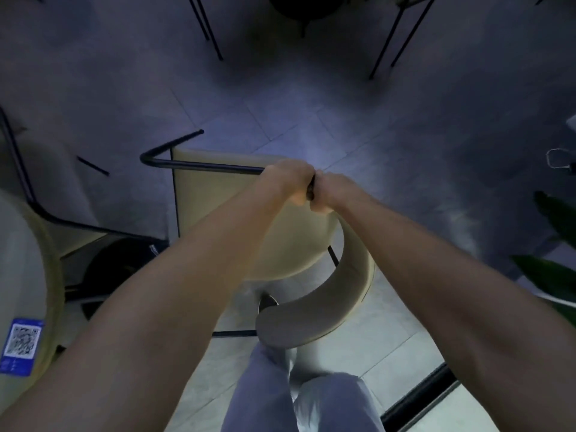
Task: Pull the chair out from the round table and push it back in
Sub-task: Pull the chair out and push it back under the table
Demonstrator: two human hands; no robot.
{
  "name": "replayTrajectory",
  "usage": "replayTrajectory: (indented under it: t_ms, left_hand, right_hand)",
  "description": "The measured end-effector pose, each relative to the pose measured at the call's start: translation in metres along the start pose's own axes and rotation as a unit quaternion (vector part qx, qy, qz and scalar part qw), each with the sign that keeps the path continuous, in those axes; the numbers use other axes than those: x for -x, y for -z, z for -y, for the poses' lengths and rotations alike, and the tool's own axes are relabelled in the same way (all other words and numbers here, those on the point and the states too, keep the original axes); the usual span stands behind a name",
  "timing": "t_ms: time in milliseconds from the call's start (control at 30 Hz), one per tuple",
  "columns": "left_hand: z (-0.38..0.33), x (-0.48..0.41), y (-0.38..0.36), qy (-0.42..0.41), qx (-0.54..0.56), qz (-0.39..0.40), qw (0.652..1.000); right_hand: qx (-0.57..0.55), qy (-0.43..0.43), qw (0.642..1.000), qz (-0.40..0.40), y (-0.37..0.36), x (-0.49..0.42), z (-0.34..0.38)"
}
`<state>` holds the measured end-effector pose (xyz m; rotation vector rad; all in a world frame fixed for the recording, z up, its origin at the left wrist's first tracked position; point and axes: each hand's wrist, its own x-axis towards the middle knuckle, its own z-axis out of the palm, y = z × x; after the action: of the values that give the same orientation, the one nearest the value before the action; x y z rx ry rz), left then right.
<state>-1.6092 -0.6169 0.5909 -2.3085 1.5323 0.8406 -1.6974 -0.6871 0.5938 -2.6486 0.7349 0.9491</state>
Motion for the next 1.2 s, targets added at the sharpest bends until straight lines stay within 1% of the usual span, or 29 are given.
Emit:
replayTrajectory:
  t_ms: [100, 167, 300, 333, 400, 500, 567, 600, 700, 767, 833, 900, 967, 1100, 1200]
  left_hand:
    - [0.015, -0.02, 0.002, 0.025, -0.02, -0.074, 0.997]
    - [0.023, -0.031, -0.001, 0.045, -0.014, -0.121, 0.991]
    - [0.033, -0.046, 0.006, 0.112, -0.006, -0.169, 0.979]
    - [0.035, -0.048, 0.011, 0.135, 0.007, -0.181, 0.974]
    - [0.043, -0.055, 0.022, 0.183, 0.039, -0.223, 0.957]
    - [0.056, -0.073, 0.037, 0.228, 0.065, -0.273, 0.932]
    - [0.065, -0.089, 0.043, 0.239, 0.059, -0.271, 0.93]
    - [0.069, -0.095, 0.046, 0.246, 0.052, -0.255, 0.934]
    - [0.079, -0.109, 0.055, 0.267, 0.058, -0.211, 0.939]
    - [0.082, -0.116, 0.064, 0.288, 0.077, -0.204, 0.933]
    - [0.089, -0.126, 0.076, 0.306, 0.105, -0.207, 0.923]
    - [0.103, -0.142, 0.085, 0.316, 0.143, -0.187, 0.919]
    - [0.118, -0.158, 0.094, 0.313, 0.161, -0.17, 0.92]
    - [0.147, -0.187, 0.109, 0.302, 0.19, -0.167, 0.919]
    - [0.17, -0.207, 0.12, 0.295, 0.216, -0.161, 0.917]
  right_hand:
    - [-0.021, 0.011, 1.0, -0.011, 0.023, -0.028, 0.007]
    - [-0.016, 0.022, 0.999, -0.019, 0.036, -0.045, 0.008]
    - [0.033, 0.057, 0.998, -0.001, 0.057, -0.081, 0.008]
    - [0.038, 0.07, 0.997, -0.017, 0.064, -0.089, 0.01]
    - [0.05, 0.101, 0.99, -0.08, 0.078, -0.106, 0.011]
    - [0.092, 0.127, 0.963, -0.22, 0.092, -0.126, 0.006]
    - [0.121, 0.143, 0.943, -0.275, 0.098, -0.136, 0.0]
    - [0.124, 0.153, 0.937, -0.289, 0.098, -0.144, -0.003]
    - [0.101, 0.182, 0.931, -0.3, 0.101, -0.166, -0.008]
    - [0.088, 0.208, 0.927, -0.3, 0.11, -0.18, -0.009]
    - [0.096, 0.229, 0.923, -0.295, 0.116, -0.201, -0.01]
    - [0.117, 0.234, 0.924, -0.277, 0.12, -0.227, -0.01]
    - [0.136, 0.232, 0.927, -0.262, 0.123, -0.249, -0.01]
    - [0.175, 0.238, 0.925, -0.238, 0.139, -0.275, -0.01]
    - [0.154, 0.234, 0.935, -0.216, 0.157, -0.302, -0.006]
